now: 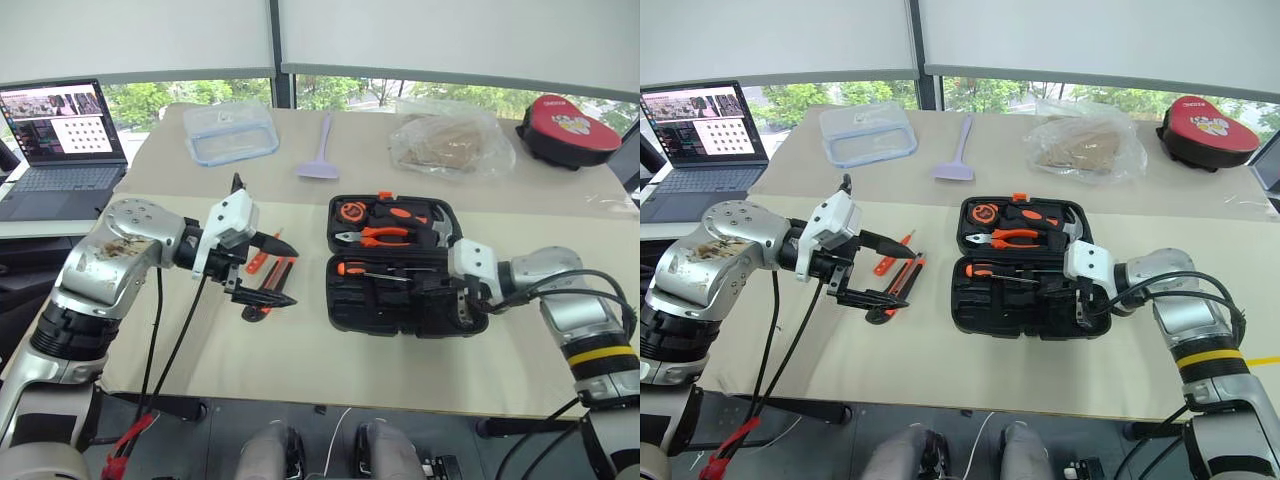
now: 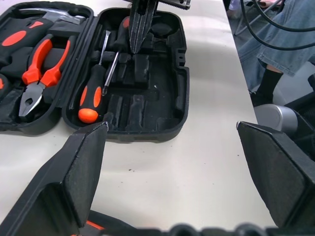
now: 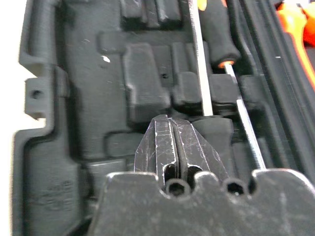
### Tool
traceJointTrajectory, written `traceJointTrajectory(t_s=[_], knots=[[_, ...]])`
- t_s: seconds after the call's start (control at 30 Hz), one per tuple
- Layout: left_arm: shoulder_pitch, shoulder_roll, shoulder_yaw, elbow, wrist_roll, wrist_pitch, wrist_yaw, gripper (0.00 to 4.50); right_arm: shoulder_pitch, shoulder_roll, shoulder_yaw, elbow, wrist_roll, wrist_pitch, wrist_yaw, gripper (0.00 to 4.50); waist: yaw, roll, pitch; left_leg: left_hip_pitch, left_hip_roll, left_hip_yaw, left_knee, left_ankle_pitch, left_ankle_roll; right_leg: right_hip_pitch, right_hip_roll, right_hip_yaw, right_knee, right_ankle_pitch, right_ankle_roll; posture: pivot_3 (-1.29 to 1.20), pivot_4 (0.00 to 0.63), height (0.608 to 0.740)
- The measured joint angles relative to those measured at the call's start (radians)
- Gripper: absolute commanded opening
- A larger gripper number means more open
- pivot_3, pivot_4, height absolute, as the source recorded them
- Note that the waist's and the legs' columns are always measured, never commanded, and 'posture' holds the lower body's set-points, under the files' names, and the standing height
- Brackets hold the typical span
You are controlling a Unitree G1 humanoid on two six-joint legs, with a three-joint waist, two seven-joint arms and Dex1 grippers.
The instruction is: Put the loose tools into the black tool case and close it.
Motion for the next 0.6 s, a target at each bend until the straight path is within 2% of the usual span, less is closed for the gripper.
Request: traceJointTrajectory(t_s=[0.3,0.6], knots=[[0.010,0.001,0.000,-0.001,0.000,-0.002,0.008,4.50,0.002,-0.035,-0.085,-0.101,0.152,0.209,0.052,0.03,0.000,0.000,0.000,-0.001,0.000,0.000,0.000,0.000,0.000,-0.001,0.000,0.000,0.000,0.002,-0.003,0.00,0.150,0.731],[0.008,-0.002,0.000,0.021,0.017,-0.013,0.007,4.50,-0.020,0.012,-0.065,-0.006,0.093,0.196,-0.025,0.03,-0.002,0.000,0.000,-0.001,0.000,0.000,-0.001,0.000,0.000,-0.002,0.000,0.000,0.000,0.002,-0.003,0.00,0.150,0.731]])
